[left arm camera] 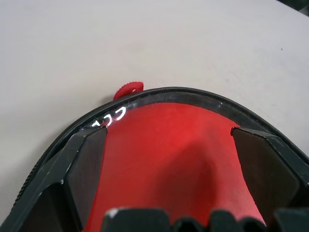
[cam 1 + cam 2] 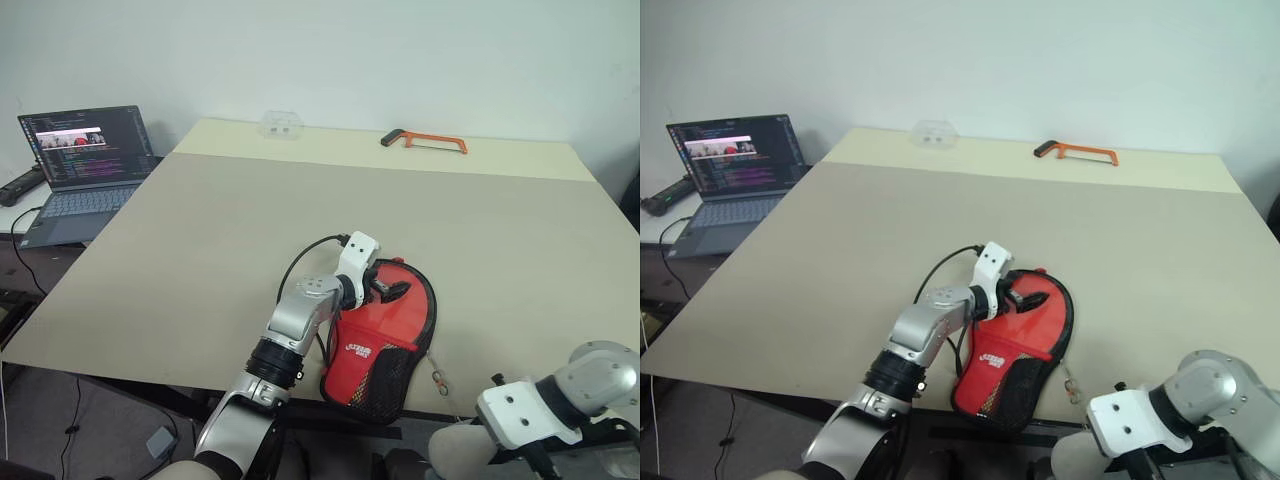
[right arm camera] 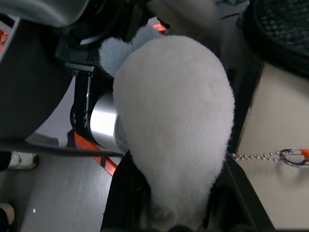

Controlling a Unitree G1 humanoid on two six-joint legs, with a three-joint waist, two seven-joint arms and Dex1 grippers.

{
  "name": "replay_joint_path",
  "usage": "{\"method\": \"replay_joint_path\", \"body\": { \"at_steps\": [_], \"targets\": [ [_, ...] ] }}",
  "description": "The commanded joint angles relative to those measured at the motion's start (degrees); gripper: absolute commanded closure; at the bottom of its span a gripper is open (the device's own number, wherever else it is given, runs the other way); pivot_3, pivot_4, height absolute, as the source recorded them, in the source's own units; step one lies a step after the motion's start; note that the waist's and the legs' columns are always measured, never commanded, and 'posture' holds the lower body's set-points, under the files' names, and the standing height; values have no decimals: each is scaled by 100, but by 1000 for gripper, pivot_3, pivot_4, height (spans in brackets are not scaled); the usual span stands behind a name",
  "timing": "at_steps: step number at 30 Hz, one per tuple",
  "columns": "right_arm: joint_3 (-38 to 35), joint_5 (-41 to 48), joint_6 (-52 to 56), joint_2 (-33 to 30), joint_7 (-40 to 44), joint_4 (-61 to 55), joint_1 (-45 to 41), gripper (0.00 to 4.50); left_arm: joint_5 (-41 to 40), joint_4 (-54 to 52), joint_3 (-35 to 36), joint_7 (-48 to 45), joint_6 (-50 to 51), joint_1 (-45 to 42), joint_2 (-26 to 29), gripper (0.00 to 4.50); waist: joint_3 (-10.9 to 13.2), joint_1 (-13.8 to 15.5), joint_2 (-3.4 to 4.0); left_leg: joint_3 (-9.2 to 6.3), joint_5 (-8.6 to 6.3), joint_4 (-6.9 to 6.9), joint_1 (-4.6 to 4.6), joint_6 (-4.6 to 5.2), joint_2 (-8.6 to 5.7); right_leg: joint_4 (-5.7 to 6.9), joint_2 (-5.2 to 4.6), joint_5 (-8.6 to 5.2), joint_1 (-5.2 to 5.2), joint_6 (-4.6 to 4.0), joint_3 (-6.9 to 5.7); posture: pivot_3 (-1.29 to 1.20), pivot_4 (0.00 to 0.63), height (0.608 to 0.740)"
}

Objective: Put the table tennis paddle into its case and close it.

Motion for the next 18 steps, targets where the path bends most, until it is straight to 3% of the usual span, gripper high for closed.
{"method": "replay_joint_path", "body": {
  "at_steps": [1, 9, 17, 18],
  "targets": [
    [189, -102, -37, 145, 286, 384, -378, 3857, 51, 29, -42, -20, 144, 86, 75, 0, 0, -17, 0, -1, 0, 0, 0, 0, 0, 2, 0, 0, 1, 0, 0, 0, 150, 740],
    [-276, 382, 71, 327, 612, 1193, -1252, 3954, -37, -92, 43, -89, 90, 96, 174, 0, 1, -39, 0, -6, 1, 4, 6, 1, 0, 19, 2, 1, 0, -1, 1, 0, 150, 740],
    [-207, 2, -260, 532, 587, 2321, -1789, 3954, -266, -473, 89, -484, -109, 128, 189, 0, 3, -41, 0, -4, 1, 7, 6, 1, 0, 21, 3, 1, -2, -1, 4, 0, 150, 740],
    [-180, -41, -309, 460, 705, 2391, -1761, 3604, -328, -609, 97, -629, -152, 140, 250, 0, 3, -40, 0, -4, 1, 6, 6, 1, 0, 21, 2, 1, -2, -2, 3, 0, 150, 740]
  ]
}}
